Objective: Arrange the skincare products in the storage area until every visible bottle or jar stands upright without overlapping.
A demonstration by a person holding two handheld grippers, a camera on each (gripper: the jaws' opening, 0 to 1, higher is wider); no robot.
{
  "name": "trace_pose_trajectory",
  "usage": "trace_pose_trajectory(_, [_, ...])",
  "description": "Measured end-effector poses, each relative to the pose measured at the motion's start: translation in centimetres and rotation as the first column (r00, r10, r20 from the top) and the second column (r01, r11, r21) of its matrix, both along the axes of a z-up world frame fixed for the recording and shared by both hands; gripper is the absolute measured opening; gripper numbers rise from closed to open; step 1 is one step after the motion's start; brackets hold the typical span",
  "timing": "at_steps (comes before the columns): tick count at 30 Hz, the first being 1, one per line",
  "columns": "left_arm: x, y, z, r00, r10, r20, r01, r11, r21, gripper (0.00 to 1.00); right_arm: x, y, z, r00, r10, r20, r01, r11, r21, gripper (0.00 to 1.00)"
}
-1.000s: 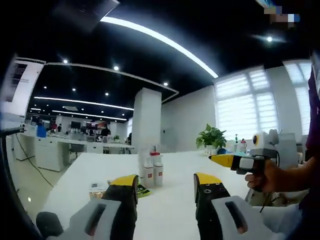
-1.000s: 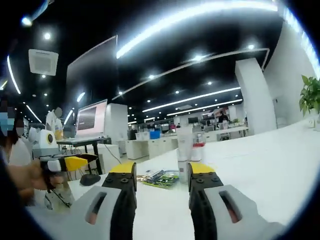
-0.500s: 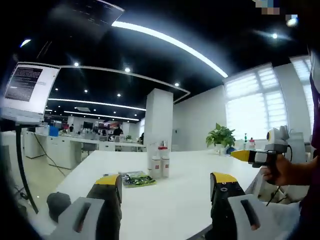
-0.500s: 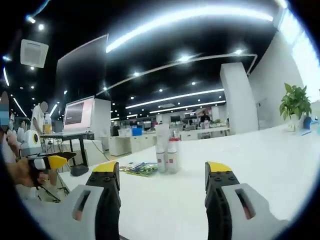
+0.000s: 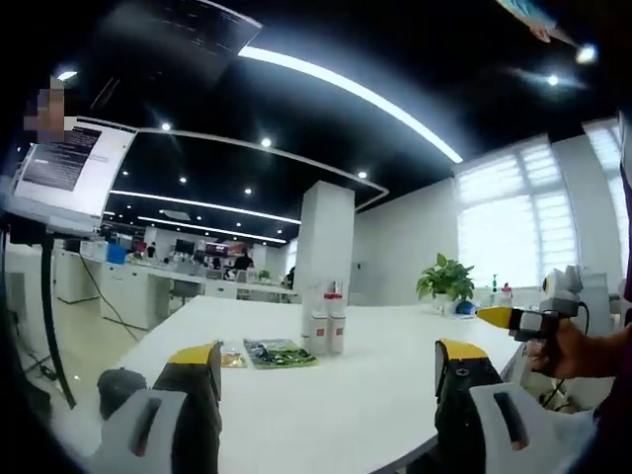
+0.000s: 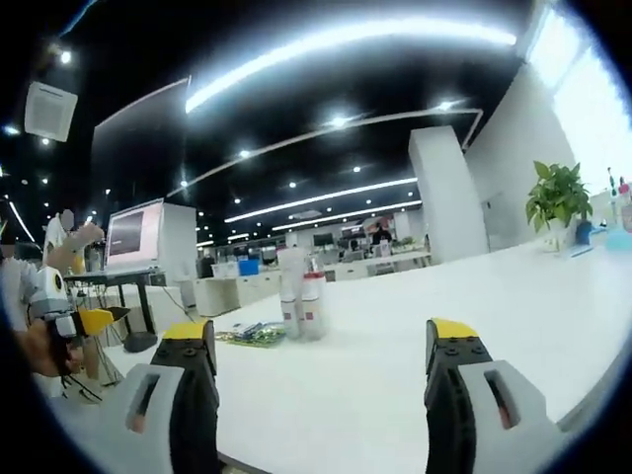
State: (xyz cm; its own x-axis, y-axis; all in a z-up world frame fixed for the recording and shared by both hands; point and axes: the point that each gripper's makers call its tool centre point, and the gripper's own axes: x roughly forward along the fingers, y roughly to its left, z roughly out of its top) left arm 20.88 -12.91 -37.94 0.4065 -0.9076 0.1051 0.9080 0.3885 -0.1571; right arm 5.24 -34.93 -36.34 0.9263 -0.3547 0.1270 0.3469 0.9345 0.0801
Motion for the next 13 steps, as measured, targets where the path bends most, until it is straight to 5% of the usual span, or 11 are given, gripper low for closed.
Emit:
trace_pose_trajectory(7, [0.9, 0.4, -1.0, 0.998, 0.068, 0.017, -0.069, 0.997, 0.024, 1.00, -0.1, -0.5, -1.2, 0.999, -0.018, -0.034, 0.019, 0.999, 0.035, 0.95])
trace_pose_trajectory(13, [2.1, 0.7, -2.3, 0.990, 0.138, -0.030, -0.136, 0.989, 0.052, 1.00, -0.2, -0.8, -1.3, 0.999, -0.032, -0.035, 0.033, 0.999, 0.040, 0.98])
